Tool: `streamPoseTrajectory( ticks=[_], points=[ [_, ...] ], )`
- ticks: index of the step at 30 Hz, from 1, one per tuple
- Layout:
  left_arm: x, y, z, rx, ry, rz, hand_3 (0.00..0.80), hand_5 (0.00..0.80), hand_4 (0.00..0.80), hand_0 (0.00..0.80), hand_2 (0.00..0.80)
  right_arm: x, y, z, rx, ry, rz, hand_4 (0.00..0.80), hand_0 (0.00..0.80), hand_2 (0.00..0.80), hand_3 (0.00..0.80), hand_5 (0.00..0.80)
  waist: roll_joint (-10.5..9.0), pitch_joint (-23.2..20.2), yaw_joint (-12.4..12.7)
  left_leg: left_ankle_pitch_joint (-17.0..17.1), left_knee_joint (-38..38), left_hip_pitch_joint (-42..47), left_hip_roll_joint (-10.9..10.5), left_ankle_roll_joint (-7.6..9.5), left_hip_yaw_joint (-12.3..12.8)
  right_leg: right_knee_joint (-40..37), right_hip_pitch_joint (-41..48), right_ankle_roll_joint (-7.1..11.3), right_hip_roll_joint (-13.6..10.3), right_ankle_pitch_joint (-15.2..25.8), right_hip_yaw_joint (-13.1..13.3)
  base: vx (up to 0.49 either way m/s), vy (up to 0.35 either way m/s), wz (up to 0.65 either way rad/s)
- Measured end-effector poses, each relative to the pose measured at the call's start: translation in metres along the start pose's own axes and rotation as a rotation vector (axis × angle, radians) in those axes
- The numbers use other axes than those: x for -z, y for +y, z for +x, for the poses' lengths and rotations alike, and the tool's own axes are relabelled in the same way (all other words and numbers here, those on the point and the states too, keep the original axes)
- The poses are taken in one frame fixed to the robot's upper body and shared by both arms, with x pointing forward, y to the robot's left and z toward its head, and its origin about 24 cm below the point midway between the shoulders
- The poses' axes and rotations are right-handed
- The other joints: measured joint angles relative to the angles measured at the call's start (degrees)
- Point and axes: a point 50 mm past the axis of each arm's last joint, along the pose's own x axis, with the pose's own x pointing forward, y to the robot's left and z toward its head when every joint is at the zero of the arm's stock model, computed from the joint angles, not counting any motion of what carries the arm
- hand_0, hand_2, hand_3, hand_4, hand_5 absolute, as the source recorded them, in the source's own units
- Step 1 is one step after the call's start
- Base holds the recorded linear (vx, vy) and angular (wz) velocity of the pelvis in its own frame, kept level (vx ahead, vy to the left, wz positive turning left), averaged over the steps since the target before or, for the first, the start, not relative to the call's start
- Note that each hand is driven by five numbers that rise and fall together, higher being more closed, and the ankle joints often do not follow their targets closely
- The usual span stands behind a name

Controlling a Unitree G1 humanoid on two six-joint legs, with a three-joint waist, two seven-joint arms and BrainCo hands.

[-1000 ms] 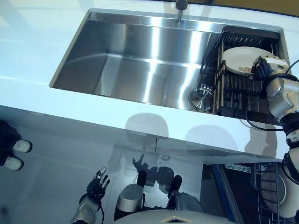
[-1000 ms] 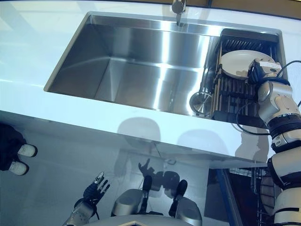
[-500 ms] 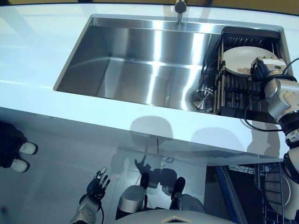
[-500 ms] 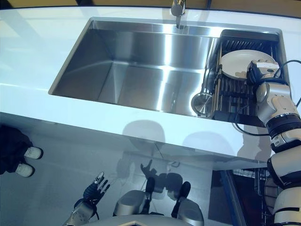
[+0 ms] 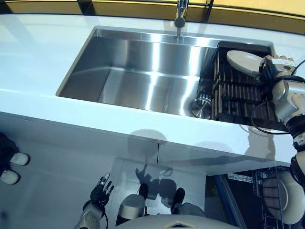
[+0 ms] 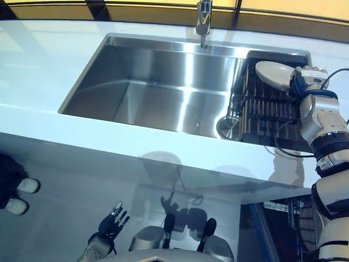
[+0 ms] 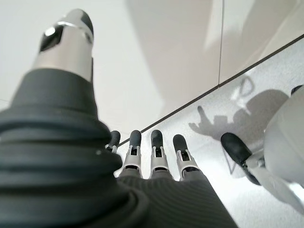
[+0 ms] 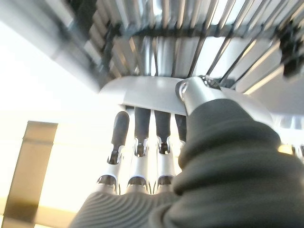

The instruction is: Take plates into dishwasher

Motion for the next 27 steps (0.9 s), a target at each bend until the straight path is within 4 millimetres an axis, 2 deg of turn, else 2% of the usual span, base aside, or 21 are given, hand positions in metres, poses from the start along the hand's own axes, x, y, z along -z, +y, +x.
streamPoseTrajectory(
  ticks=[6, 11, 18, 27],
  points=[
    [0.005, 0.01, -0.003, -0.043, 0.02, -0.001, 0.0, 0.0, 0.0, 0.0, 0.0, 0.029, -0.018, -0.003, 0.062, 0.072, -0.019, 0.8, 0.8, 0.8, 0.8, 0.8, -1.56, -1.72, -0.24, -0.02, -0.15, 1.03, 0.06, 0.02, 0.53, -0.05, 0.81, 0.07, -0.02, -0.06, 0.45, 0.008, 0.021, -0.03],
    [0.008, 0.014, -0.004, -0.064, 0.03, -0.001, 0.0, 0.0, 0.0, 0.0, 0.0, 0.035, -0.022, -0.004, 0.062, 0.074, 0.081, 0.8, 0.8, 0.8, 0.8, 0.8, -1.69, -2.68, -0.74, -0.05, -0.15, 1.91, 0.21, 0.0, 0.77, -0.06, 1.51, 0.21, 0.09, -0.16, 0.7, 0.004, 0.033, -0.03],
    [0.01, 0.026, -0.006, -0.114, 0.038, -0.022, 0.0, 0.0, 0.0, 0.0, 0.0, 0.035, -0.027, -0.003, 0.002, 0.058, 0.488, 0.8, 0.8, 0.8, 0.8, 0.8, -2.17, -3.95, -1.9, -0.08, -0.15, 2.23, 0.27, 0.01, 1.77, -0.06, 1.39, 0.11, 0.17, -0.06, 1.74, -0.007, 0.037, -0.07],
    [0.01, 0.026, -0.006, -0.109, 0.033, -0.014, 0.0, 0.0, 0.0, 0.0, 0.0, 0.035, -0.027, -0.004, -0.097, 0.014, 0.81, 0.8, 0.8, 0.8, 0.8, 0.8, -2.96, -4.76, -2.68, -0.09, -0.17, 2.55, 0.33, 0.01, 2.34, -0.06, 1.44, -0.04, 0.29, 0.19, 2.37, -0.013, 0.025, -0.04]
  ],
)
